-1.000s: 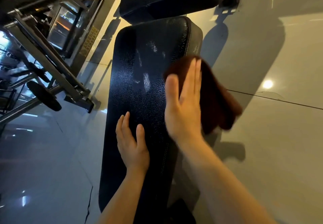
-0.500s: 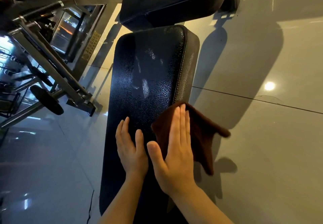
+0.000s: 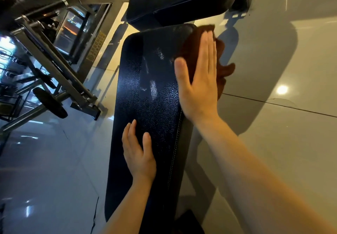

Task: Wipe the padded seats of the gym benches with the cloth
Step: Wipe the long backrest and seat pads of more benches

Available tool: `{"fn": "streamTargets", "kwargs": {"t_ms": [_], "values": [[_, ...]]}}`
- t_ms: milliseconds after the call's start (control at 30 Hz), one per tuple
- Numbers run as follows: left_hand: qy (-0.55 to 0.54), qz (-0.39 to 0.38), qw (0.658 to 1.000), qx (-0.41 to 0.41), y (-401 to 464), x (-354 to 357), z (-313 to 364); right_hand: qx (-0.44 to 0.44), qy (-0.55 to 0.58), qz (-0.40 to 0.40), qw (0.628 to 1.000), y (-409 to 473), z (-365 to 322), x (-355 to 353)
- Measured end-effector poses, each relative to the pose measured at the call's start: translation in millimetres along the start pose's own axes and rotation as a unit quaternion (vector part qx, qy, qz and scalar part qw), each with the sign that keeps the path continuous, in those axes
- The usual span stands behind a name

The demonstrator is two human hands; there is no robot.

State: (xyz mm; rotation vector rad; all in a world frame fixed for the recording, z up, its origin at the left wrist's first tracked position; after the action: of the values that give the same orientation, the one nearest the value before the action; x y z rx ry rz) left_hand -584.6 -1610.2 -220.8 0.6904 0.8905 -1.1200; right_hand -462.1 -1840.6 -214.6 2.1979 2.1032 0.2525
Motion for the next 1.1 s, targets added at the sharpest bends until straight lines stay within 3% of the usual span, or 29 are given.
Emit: {"fn": "streamTargets", "kwargs": {"t_ms": [333, 467, 700, 867, 967, 1100], "values": [[0.010, -0.007, 1.000, 0.005, 0.0, 1.6, -1.9, 0.055, -0.032, -0.099, 0.993, -171.8, 24.0, 72.9], [0.006, -0.008, 1.000, 0.001, -1.3, 1.3, -3.7, 0.051, -0.002, -0.069, 0.996, -140.2, 17.2, 61.0], [-0.005, 0.001, 1.000, 0.011, 0.6, 0.2, 2.5, 0.030, 0.036, 0.034, 0.998, -3.1, -3.2, 2.3], [0.003, 0.004, 1.000, 0.006, 0.0, 0.6, -2.8, 0.003, 0.011, 0.060, 0.998, -21.9, 2.9, 5.0], [-0.001, 0.002, 1.000, 0.004, 0.8, 0.4, -3.8, 0.007, 0.005, 0.034, 0.999, -71.5, 10.3, 26.7], [0.002, 0.005, 1.000, 0.008, 0.2, -0.5, -2.9, 0.025, -0.024, -0.069, 0.997, -171.8, 28.7, 71.5]]}}
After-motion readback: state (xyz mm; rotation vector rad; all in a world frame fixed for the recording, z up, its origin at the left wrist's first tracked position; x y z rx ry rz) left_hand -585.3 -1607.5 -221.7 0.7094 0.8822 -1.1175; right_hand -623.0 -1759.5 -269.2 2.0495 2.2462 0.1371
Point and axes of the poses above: each hand's wrist, its own y-axis towards the middle knuckle, its own x-axis out of the palm, z = x × y, the point moved 10 cm from there along y, towards the middle knuckle, and after that the axes turned 15 degrees about -z, right-handed, at the moved point
